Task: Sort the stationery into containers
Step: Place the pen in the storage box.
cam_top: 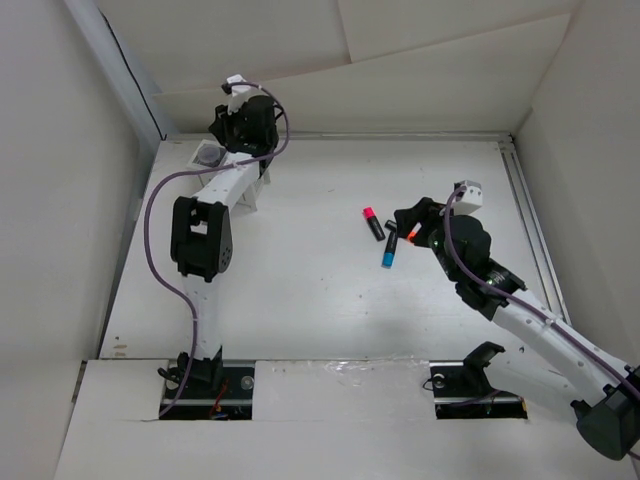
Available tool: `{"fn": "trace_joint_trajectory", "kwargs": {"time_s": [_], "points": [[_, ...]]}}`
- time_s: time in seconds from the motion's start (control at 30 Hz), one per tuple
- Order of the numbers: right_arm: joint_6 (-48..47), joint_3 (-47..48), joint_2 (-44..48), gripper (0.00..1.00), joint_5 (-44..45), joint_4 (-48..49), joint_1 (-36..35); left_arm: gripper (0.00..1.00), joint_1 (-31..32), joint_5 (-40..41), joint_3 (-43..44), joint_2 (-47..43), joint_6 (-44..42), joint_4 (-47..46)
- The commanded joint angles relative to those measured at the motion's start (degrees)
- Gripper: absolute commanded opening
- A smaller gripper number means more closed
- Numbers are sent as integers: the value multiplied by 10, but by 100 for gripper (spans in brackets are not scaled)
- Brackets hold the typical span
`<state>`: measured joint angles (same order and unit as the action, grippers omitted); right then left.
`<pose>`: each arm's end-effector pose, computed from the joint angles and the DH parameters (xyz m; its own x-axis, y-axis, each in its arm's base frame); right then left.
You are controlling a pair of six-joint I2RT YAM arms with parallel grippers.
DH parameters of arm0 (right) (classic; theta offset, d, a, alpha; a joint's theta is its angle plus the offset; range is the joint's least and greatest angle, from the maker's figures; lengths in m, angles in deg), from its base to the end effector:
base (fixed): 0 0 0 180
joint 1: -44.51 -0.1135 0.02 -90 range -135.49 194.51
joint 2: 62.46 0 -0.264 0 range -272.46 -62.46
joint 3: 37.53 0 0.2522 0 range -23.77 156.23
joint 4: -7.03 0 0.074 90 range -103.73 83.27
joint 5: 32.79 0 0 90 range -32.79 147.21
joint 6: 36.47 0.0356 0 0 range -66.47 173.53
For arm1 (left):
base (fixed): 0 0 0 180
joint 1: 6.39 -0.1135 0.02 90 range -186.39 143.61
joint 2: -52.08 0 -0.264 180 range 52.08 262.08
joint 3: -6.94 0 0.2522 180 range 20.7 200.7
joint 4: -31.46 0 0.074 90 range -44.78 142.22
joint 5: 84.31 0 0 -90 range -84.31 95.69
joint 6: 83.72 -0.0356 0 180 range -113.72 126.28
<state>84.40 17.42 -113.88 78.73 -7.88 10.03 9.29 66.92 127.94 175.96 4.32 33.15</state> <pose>0.1822 0.1093 0.3143 -0.2577 0.4020 -0.8786 -0.1141 0.8903 0.4409 0.4994 -0.1078 0.3127 -0.1010 0.0454 -0.9938 -0.7081 0.6984 0.1039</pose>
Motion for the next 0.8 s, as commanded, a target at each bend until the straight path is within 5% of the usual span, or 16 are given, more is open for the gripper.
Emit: {"fn": "trace_joint_trajectory", "kwargs": {"time_s": [0.0, 0.57, 0.77], "points": [[-3, 5, -3, 70, -4, 26, 3, 7, 7, 13, -7, 2, -21, -39], [-3, 5, 3, 70, -9, 26, 3, 16, 23, 29, -41, 8, -15, -61], [-3, 5, 3, 70, -10, 26, 3, 30, 23, 29, -51, -8, 12, -44]]}}
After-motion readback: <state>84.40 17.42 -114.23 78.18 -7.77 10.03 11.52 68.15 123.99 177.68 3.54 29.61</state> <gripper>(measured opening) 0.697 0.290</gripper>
